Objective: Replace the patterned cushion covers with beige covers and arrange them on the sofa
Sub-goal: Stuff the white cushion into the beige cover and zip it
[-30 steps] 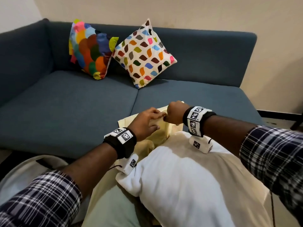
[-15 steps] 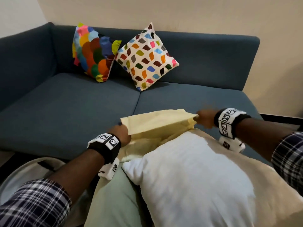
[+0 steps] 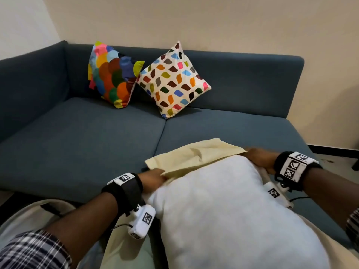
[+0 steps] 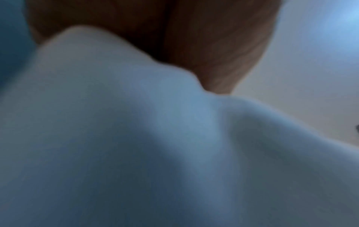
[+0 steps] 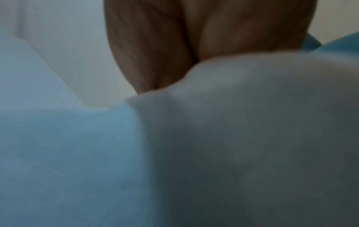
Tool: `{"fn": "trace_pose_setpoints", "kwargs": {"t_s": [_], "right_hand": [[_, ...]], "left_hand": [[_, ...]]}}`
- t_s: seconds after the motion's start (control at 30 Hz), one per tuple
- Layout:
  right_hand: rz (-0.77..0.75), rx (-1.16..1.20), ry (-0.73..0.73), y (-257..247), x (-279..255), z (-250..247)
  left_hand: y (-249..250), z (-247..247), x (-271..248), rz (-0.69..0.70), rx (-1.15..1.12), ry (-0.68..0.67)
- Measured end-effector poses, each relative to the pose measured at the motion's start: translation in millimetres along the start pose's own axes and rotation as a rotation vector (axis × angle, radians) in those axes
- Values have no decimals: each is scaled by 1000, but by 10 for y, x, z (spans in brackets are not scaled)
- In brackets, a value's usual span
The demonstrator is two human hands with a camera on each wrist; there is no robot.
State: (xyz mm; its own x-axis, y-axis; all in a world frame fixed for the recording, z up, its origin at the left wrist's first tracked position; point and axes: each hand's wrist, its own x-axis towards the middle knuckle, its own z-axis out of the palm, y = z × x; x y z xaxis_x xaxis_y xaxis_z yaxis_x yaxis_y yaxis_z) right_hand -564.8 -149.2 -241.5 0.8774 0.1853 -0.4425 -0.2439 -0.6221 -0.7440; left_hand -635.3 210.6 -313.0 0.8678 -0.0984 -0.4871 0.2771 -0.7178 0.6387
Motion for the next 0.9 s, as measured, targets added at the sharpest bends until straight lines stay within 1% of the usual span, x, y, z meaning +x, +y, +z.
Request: {"fn": "trace_pose_setpoints", "kwargs": {"t_s": [0.03, 0.07, 0.1, 0.13, 0.2, 0.23, 0.27, 0.3, 0.37, 0.4, 0.43, 0.47, 0.53, 0.6, 0.67, 0.7, 0.77, 0.83, 0.9], "right_hand": [[-18, 14, 13, 20, 16, -51], [-17, 41, 28, 34, 44, -88], [-12, 66, 55, 22, 81, -121], [-13, 89, 98, 11, 125, -139], [-33, 114, 190, -26, 229, -125], [-40, 70, 233, -19, 301, -99], [-38, -54, 265, 4, 390, -74], [-26, -229, 269, 42, 452, -63], [-19, -624, 228, 10, 489, 2], [-39, -786, 212, -62, 446, -10], [-95, -899, 202, -183, 381, 10], [-163, -959, 198, -340, 276, 17], [-339, -991, 153, -716, -35, 130], [-504, -905, 74, -1074, -367, 376], [-572, -782, -77, -1332, -599, 732], [-573, -789, -152, -1390, -612, 925], [-506, -946, -246, -1420, -496, 1293], [-412, -1082, -250, -1353, -246, 1544], [-340, -1060, -236, -1250, 13, 1639]], "left_hand": [[5, -68, 80, 30, -124, 138], [22, -134, 135, 62, -260, 245], [69, -208, 169, 85, -392, 322], [102, -265, 200, 98, -496, 375], [157, -319, 254, 87, -585, 431], [141, -305, 294, 44, -598, 432], [94, -281, 338, -5, -600, 421], [64, -234, 361, -57, -588, 397], [-81, -148, 403, -132, -561, 367], [-116, -114, 405, -148, -570, 360], [-148, -114, 387, -161, -587, 366], [-179, -124, 392, -173, -617, 370], [-222, -155, 366, -208, -735, 351], [-215, -180, 332, -230, -843, 332], [-168, -157, 292, -226, -916, 308], [-146, -138, 270, -220, -937, 306], [-139, -96, 266, -202, -959, 312], [-154, -90, 268, -179, -945, 333], [-157, -110, 233, -144, -892, 348]]}}
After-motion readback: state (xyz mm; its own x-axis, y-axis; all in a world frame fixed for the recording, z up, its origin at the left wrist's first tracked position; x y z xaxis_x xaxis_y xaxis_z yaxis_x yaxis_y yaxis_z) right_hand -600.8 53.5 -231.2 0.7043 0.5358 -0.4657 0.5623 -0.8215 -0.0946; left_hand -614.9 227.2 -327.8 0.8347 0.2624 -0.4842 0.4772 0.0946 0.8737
